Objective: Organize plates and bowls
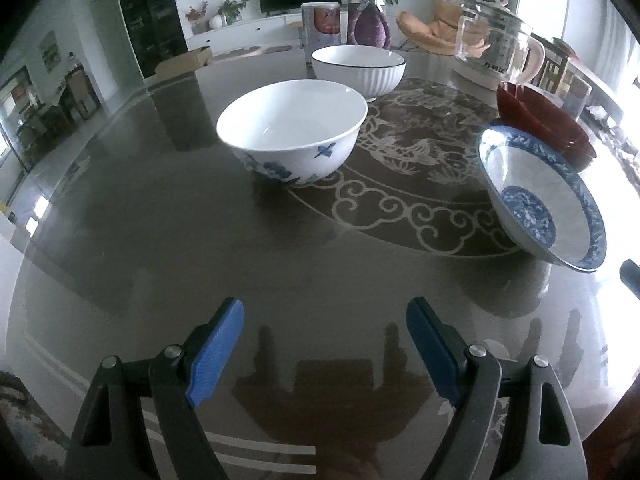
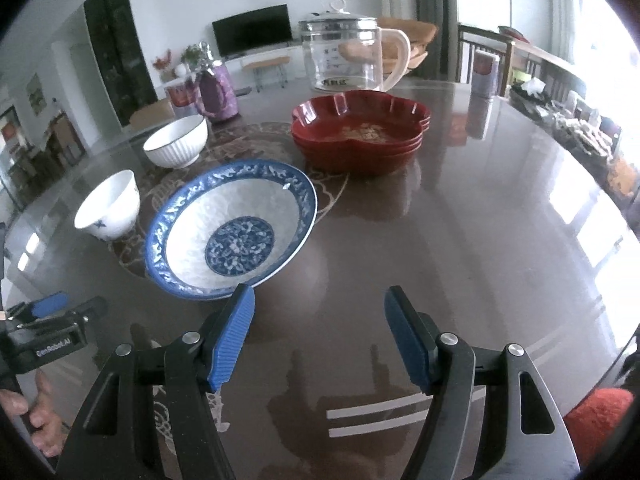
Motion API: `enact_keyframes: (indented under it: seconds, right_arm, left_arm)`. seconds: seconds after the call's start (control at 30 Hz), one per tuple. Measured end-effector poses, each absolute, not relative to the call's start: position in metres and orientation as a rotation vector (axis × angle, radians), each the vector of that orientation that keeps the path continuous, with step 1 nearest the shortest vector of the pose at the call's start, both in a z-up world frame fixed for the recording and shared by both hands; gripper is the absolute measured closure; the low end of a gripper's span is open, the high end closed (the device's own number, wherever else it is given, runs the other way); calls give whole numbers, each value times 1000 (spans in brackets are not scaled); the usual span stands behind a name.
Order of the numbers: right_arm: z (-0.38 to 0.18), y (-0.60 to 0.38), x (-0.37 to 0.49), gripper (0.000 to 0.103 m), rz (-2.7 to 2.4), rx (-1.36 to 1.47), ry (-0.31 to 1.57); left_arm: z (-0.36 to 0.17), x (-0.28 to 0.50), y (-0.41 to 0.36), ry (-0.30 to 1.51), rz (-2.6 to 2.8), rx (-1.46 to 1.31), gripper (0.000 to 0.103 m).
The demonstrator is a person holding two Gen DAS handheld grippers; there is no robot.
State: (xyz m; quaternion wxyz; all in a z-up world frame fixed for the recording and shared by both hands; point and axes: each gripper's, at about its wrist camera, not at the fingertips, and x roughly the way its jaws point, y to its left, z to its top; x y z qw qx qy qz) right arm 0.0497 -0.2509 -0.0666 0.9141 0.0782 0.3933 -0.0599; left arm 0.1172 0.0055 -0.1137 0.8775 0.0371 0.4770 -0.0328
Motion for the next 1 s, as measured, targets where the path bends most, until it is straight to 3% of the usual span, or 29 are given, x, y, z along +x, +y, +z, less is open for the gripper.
enact_keyframes:
  seconds: [1.0]
  right_arm:
    - [-42,-176,56,29,-48,-76,786]
  left_arm:
    - [-115,125,34,974,28,157,19]
